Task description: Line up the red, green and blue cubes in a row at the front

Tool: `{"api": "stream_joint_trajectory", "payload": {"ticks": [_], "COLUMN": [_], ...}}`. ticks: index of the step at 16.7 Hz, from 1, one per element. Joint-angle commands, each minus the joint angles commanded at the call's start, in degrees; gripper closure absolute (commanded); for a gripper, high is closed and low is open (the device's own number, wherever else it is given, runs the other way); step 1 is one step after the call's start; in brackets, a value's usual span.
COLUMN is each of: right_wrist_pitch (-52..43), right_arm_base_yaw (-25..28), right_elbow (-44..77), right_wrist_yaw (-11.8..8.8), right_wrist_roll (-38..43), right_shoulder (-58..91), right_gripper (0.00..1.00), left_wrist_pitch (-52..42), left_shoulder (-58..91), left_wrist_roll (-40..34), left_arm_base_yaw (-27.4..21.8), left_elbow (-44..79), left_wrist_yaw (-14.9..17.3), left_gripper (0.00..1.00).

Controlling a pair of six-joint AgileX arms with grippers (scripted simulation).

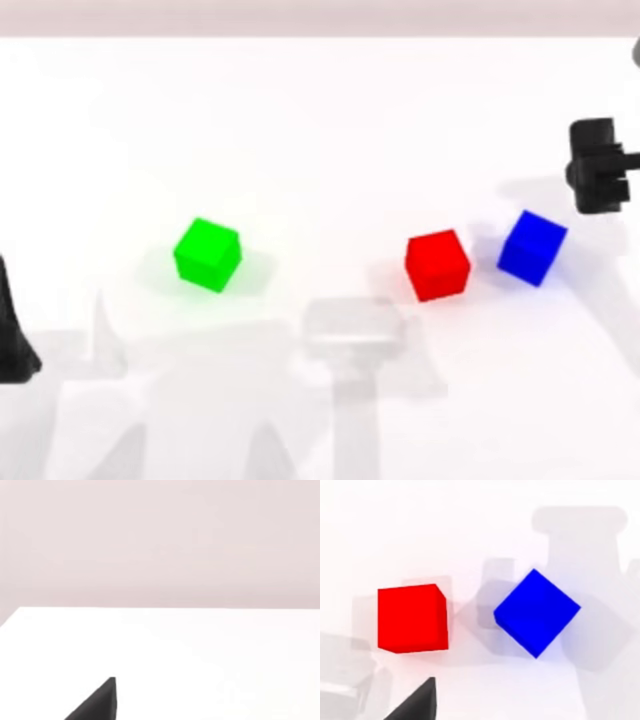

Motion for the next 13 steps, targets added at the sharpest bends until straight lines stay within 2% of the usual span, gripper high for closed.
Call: {"api": "stream_joint_trajectory", "payload": {"ticks": [7,13], "right_wrist_pitch": [-21.22,-29.91], "right_arm_base_yaw": [8.67,12.52], "right_elbow": [31.19,46.14], "right_wrist_yaw": [-0.03,0.24], "right_wrist_roll": [4.51,6.51], "right_shoulder": [37.92,53.40], "right_gripper": [0.00,0.00], "left_wrist_pitch": [0.00,0.00], "left_shoulder": [0.00,0.00], "left_wrist_roll": [0.00,0.00], "left_arm_base_yaw": [0.00,0.00], "left_elbow": [0.00,0.00], "left_wrist_yaw": [0.00,0.00], "left_gripper": [0.00,0.00]}}
